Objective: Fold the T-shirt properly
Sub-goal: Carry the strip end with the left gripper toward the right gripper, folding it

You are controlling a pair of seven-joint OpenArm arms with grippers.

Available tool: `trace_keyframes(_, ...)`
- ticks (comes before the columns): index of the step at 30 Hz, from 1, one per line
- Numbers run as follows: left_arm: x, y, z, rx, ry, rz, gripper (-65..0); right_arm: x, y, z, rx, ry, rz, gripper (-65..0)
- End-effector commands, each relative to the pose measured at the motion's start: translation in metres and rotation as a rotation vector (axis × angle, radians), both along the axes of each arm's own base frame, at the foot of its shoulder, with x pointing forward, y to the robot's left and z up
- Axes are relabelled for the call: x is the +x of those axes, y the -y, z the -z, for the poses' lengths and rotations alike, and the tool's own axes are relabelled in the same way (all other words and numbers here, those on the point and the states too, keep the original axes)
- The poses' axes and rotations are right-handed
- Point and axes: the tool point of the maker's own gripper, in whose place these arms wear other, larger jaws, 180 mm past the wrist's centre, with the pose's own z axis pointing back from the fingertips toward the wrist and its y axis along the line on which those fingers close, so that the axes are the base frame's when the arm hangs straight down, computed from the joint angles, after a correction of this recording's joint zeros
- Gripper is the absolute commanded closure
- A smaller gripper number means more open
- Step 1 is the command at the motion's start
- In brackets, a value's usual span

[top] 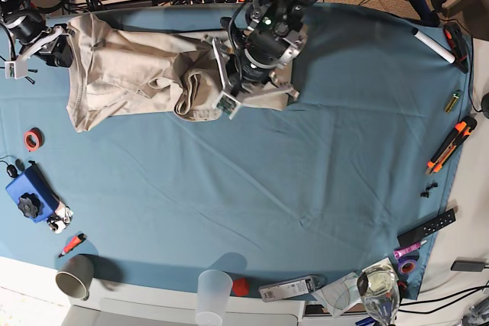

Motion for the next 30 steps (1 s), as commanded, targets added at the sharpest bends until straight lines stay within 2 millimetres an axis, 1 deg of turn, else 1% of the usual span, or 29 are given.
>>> trace_keyframes(1, 0.003, 0.005, -0.006, -0.014, 0.017, 0.007, 0.0, 0.007, 0.005, -0.014, -0.024, 0.047, -0.008, -18.9)
trace_keyframes(4, -0.003, 0.007, -0.003, -0.005, -0.016, 0.037, 0.0, 0.007, 0.005, -0.014, -0.024, 0.047, -0.008, -18.9)
trace_keyframes(8, -0.008, 0.018, -0.012, -0.086, -0.033, 0.057, 0.0, 0.007, 0.005, -0.014, -0.024, 0.048, -0.008, -18.9)
trace_keyframes(11, -0.015, 0.031, -0.017, -0.160, -0.063, 0.093, 0.0, 0.007, 0.005, -0.014, -0.024, 0.049, -0.008, -18.9)
trace_keyframes(16, -0.042, 0.067, -0.034, -0.331, -0.116, 0.263, 0.0, 0.009, 0.005, -0.016, -0.024, 0.062, -0.006, -18.9)
trace_keyframes(18, -0.055, 0.081, -0.042, -0.374, -0.122, 0.335, 0.0, 0.010, 0.005, -0.017, -0.024, 0.067, -0.005, -18.9)
trace_keyframes(21, -0.074, 0.099, -0.049, -0.390, -0.112, 0.448, 0.0, 0.010, 0.006, -0.017, -0.024, 0.070, -0.004, -18.9)
trace_keyframes(24, -0.091, 0.110, -0.054, -0.386, -0.104, 0.537, 0.0, 0.010, 0.006, -0.018, -0.024, 0.072, -0.004, -18.9)
trace_keyframes(25, -0.094, 0.111, -0.056, -0.384, -0.099, 0.558, 0.0, 0.011, 0.006, -0.018, -0.024, 0.074, -0.004, -18.9)
trace_keyframes(27, -0.092, 0.110, -0.065, -0.390, -0.077, 0.559, 0.0, 0.011, 0.006, -0.018, -0.025, 0.076, -0.003, -18.9)
trace_keyframes(30, -0.085, 0.110, -0.091, -0.442, 0.005, 0.545, 0.0, 0.012, 0.006, -0.019, -0.025, 0.084, -0.002, -18.9)
